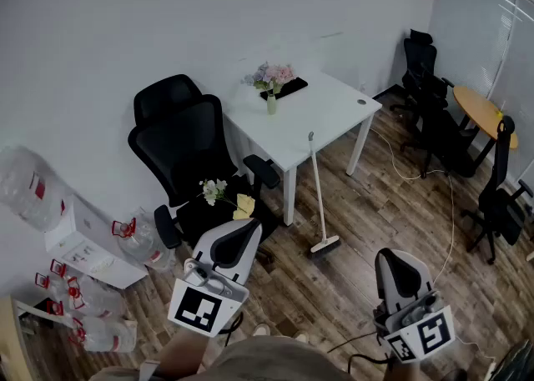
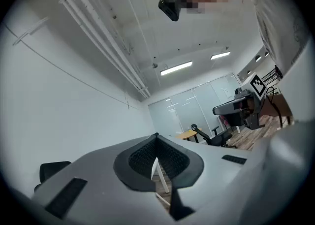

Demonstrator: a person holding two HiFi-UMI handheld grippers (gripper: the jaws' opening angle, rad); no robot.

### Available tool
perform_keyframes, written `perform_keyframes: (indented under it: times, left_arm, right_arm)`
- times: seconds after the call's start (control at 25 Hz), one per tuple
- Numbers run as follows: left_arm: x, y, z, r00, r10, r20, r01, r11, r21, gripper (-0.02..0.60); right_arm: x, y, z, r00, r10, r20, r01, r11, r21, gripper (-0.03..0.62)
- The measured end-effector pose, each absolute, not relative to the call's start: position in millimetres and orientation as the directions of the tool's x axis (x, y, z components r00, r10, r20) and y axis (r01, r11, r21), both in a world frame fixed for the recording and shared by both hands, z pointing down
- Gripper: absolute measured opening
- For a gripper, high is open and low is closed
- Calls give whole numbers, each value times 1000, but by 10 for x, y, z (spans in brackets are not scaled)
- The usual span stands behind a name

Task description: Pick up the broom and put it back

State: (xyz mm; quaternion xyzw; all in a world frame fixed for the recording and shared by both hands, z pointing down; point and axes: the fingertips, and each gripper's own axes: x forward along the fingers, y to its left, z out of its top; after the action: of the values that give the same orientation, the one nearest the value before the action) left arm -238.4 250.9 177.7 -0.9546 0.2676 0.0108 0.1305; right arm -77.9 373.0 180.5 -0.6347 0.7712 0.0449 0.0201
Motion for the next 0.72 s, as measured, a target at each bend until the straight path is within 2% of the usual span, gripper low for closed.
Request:
perform_keyframes:
  times: [0.24, 0.64, 0.72]
  left_arm:
    - [-2183, 2605, 1832, 848, -526, -66, -525, -816, -240, 15]
    - [-1898, 2803, 1948, 839, -542, -46, -536, -809, -243, 15]
    - [-1872, 2788, 1973, 839, -543, -41, -536, -810, -237, 15]
  right_arm:
    - [-496, 3858, 1836, -166, -979, -117, -985, 171, -29, 34]
    - [-196, 4084, 2005, -153, -983, -106, -986, 158, -48, 37]
    - [-157, 4065, 2012, -152, -983, -104, -983, 161, -82, 241]
